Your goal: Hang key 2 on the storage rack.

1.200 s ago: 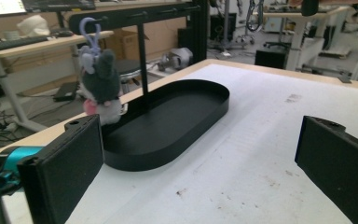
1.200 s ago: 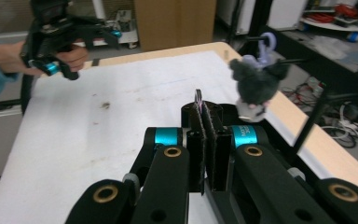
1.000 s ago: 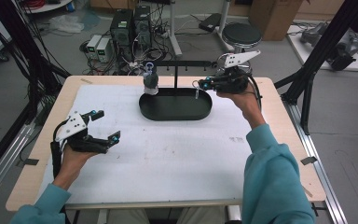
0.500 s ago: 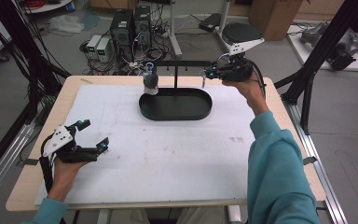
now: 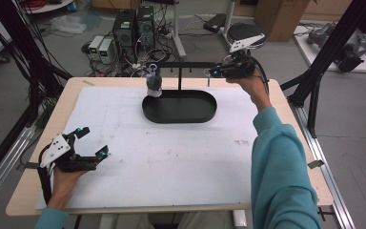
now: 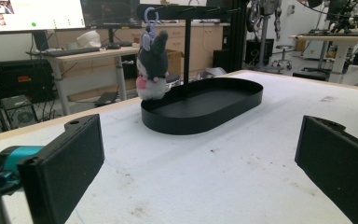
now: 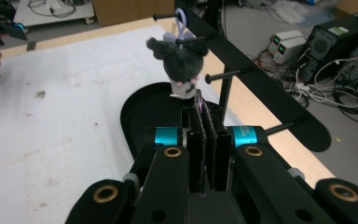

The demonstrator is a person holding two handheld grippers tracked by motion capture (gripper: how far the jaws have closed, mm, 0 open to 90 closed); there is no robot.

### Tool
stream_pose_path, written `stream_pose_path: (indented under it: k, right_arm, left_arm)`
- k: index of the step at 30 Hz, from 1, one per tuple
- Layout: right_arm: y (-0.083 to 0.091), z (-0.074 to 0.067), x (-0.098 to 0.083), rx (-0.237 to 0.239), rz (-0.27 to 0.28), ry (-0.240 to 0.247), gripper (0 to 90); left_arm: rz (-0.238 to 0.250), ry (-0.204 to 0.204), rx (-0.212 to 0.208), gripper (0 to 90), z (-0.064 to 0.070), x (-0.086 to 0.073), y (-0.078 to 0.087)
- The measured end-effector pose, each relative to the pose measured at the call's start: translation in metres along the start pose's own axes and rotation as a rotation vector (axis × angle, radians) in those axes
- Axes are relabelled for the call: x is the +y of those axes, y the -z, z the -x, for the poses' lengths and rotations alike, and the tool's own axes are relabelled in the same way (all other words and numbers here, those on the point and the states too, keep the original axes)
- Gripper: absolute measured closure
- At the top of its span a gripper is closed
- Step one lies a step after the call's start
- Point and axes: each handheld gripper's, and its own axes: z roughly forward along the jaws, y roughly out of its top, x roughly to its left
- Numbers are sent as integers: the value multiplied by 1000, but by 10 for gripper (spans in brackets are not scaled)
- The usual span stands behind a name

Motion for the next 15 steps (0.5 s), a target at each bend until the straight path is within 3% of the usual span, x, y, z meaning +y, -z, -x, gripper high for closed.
stream_pose_path:
  k: [15]
  right_arm:
    - [-7, 12, -5, -41, -26, -13, 890]
  left_arm:
    - [21, 26, -5, 17, 1, -7, -1]
